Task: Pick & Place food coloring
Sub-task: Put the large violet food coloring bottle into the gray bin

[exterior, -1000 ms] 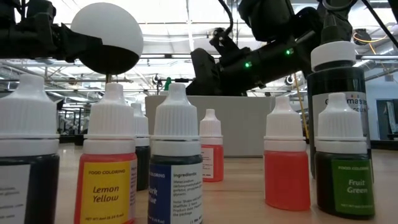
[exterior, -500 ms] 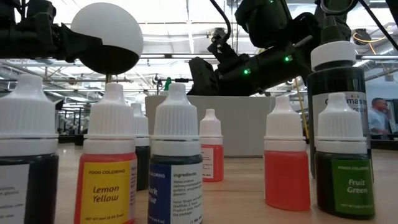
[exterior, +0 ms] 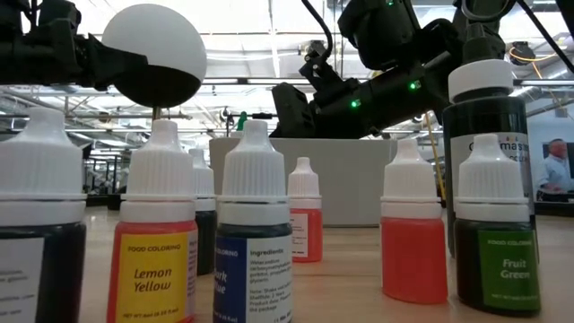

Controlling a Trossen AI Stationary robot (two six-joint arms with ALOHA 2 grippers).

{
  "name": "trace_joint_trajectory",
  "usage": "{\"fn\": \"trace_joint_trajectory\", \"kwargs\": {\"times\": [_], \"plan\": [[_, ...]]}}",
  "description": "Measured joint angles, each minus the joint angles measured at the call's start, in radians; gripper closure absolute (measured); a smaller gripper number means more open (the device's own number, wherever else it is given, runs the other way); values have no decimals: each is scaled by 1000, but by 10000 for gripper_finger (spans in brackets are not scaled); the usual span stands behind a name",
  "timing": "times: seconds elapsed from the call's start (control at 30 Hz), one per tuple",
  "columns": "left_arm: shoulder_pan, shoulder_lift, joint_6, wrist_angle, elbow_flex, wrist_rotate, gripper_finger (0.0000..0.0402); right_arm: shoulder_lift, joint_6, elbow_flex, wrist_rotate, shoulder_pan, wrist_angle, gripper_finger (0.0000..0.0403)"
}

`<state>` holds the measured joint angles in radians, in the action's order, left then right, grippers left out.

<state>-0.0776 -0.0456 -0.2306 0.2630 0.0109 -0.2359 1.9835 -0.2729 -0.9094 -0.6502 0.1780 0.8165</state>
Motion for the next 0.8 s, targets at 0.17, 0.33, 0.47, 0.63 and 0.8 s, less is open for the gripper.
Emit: {"fn": "trace_joint_trajectory", "kwargs": {"times": [0.17, 0.33, 0.47, 0.63, 0.8], "plan": [[0, 0, 0, -2, 0, 0, 339, 0, 0, 1, 0, 0, 2, 271], [0, 0, 0, -6, 0, 1, 339, 0, -2, 1, 1, 0, 4, 269], [0, 0, -1, -6, 0, 1, 339, 2, -3, 2, 2, 0, 12, 251], [0, 0, -20, -7, 0, 2, 339, 2, -3, 2, 0, 0, 20, 218], [0, 0, -27, -20, 0, 2, 339, 3, 20, 4, 5, 0, 55, 201]]}}
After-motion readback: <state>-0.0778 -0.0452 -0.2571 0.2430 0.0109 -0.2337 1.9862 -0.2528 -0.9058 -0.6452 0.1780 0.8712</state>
